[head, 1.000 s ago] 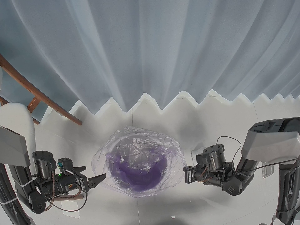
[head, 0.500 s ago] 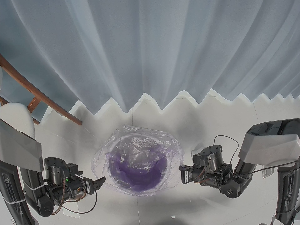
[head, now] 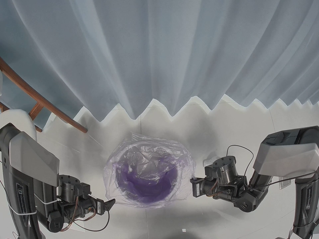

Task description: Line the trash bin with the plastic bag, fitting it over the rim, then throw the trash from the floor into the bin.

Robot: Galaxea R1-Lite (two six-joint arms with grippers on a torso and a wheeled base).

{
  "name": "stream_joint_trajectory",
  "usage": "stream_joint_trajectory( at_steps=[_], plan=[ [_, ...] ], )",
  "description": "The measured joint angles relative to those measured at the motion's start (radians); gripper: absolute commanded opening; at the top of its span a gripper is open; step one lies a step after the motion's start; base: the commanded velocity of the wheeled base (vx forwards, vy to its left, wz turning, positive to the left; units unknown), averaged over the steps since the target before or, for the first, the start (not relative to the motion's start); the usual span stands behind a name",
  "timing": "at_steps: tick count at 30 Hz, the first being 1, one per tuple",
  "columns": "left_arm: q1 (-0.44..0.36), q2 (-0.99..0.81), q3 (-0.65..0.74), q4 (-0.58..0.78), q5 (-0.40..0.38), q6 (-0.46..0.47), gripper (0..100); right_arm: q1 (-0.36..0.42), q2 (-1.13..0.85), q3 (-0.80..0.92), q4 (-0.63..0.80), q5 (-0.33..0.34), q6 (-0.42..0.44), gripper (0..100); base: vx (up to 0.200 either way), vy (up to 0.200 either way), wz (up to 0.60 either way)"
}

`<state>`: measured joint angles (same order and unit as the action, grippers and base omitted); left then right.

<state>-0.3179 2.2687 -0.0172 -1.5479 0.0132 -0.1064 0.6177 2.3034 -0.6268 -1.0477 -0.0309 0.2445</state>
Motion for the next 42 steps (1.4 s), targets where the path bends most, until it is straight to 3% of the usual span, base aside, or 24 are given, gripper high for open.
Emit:
stream_joint_trajectory(
  at_steps=[12, 27, 28, 42],
  plan=[
    [-0.028, 0.123, 0.000, -0.002, 0.004, 0.033, 100, -0.019, 0.010, -0.012, 0.006, -0.021, 0.031, 0, 0.000, 0.000, 0.00],
    [0.003, 0.211, -0.084, 0.000, 0.118, 0.013, 100, -0.039, 0.077, -0.064, 0.005, -0.051, 0.034, 0, 0.000, 0.000, 0.00],
    [0.003, 0.216, -0.096, 0.000, 0.120, 0.009, 0, -0.041, 0.082, -0.071, 0.006, -0.052, 0.034, 0, 0.000, 0.000, 0.00],
    [0.041, 0.191, -0.167, -0.001, 0.143, -0.025, 0, -0.052, 0.111, -0.117, 0.004, -0.062, 0.036, 0, 0.000, 0.000, 0.00]
  ],
)
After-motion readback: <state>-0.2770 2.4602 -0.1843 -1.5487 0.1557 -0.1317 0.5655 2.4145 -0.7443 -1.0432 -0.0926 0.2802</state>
